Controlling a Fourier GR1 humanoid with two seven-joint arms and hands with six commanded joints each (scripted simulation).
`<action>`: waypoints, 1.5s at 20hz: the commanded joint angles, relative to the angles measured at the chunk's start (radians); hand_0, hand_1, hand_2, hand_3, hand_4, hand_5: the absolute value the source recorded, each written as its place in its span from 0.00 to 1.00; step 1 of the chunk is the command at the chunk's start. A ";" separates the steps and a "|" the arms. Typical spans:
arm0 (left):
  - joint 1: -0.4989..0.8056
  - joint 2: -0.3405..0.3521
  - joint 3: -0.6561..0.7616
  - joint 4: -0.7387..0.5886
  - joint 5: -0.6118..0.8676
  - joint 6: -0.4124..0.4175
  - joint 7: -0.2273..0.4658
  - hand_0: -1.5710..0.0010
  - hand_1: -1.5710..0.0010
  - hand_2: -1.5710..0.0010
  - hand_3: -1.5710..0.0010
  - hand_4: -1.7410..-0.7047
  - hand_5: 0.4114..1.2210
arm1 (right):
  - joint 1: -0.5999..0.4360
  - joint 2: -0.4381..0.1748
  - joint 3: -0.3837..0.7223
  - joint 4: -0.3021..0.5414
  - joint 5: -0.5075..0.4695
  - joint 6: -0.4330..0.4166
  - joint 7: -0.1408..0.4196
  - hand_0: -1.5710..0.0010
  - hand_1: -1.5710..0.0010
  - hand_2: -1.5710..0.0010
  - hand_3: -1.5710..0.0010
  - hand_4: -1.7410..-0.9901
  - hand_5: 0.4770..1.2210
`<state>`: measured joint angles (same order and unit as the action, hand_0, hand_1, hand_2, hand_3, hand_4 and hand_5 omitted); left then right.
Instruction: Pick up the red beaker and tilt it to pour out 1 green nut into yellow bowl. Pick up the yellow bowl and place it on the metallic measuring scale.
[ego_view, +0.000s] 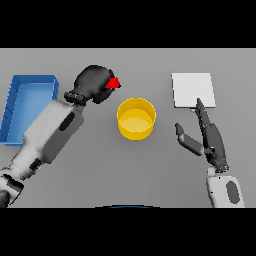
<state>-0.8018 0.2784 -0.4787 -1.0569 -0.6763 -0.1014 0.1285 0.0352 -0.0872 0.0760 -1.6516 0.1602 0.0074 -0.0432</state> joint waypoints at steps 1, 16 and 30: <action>-0.020 0.014 -0.027 0.014 -0.018 -0.029 -0.011 0.00 0.00 0.00 0.00 0.01 0.97 | -0.004 -0.001 -0.001 -0.004 -0.004 0.002 0.006 1.00 1.00 1.00 1.00 0.60 0.29; -0.334 0.009 -0.414 0.176 -0.234 -0.303 -0.025 0.00 0.00 0.00 0.12 0.02 1.00 | -0.006 0.029 -0.030 0.022 -0.072 0.017 0.011 1.00 1.00 1.00 1.00 0.59 0.17; -0.497 -0.058 -0.718 0.279 -0.369 -0.356 -0.086 0.00 0.00 0.00 0.01 0.00 1.00 | 0.003 0.019 -0.033 0.022 -0.060 0.011 0.005 1.00 1.00 1.00 1.00 0.61 0.17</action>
<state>-1.2989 0.2201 -1.1961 -0.7782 -1.0429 -0.4575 0.0435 0.0386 -0.0679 0.0435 -1.6299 0.0998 0.0187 -0.0399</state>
